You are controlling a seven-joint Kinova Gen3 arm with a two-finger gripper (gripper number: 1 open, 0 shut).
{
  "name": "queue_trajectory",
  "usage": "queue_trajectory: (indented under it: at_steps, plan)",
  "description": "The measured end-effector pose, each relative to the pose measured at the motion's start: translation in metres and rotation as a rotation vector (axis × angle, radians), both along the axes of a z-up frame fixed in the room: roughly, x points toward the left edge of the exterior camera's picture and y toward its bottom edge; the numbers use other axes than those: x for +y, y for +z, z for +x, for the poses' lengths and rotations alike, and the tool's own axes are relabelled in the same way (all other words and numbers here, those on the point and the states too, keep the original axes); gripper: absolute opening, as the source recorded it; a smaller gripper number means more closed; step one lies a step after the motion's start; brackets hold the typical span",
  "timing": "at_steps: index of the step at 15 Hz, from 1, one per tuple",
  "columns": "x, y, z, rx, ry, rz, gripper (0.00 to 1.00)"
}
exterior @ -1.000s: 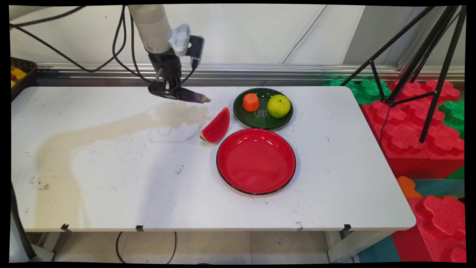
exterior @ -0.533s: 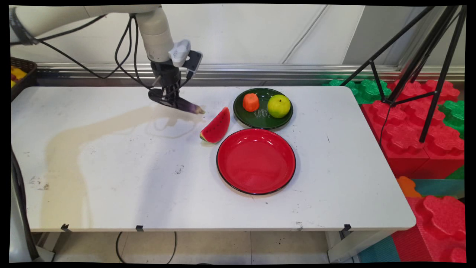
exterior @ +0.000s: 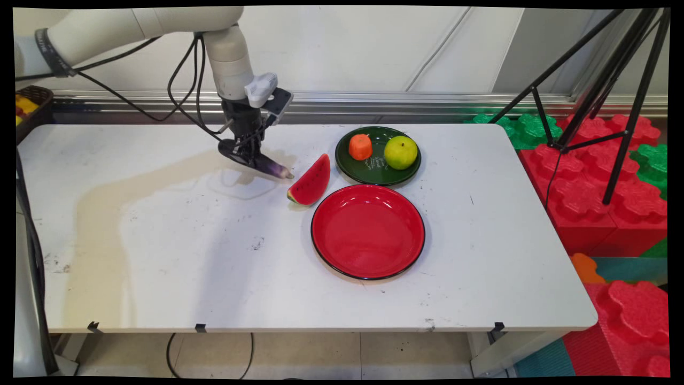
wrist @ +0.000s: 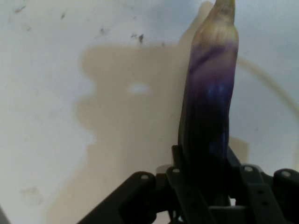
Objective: Place the picked object on the table
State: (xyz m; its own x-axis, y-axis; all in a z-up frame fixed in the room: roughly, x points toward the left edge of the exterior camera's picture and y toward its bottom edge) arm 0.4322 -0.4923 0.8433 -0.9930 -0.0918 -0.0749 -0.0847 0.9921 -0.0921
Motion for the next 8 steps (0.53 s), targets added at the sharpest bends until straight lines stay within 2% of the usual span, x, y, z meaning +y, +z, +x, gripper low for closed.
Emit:
queue_trajectory:
  at_steps: [2,3,8]
  plan:
    - [-0.001,-0.0052,-0.0006,0.012,-0.025,0.02,0.0]
    - [-0.0012,-0.007,-0.0008,0.016,-0.035,0.027,1.0]
    - [-0.0027,-0.0104,-0.002,0.032,-0.089,0.035,1.0]
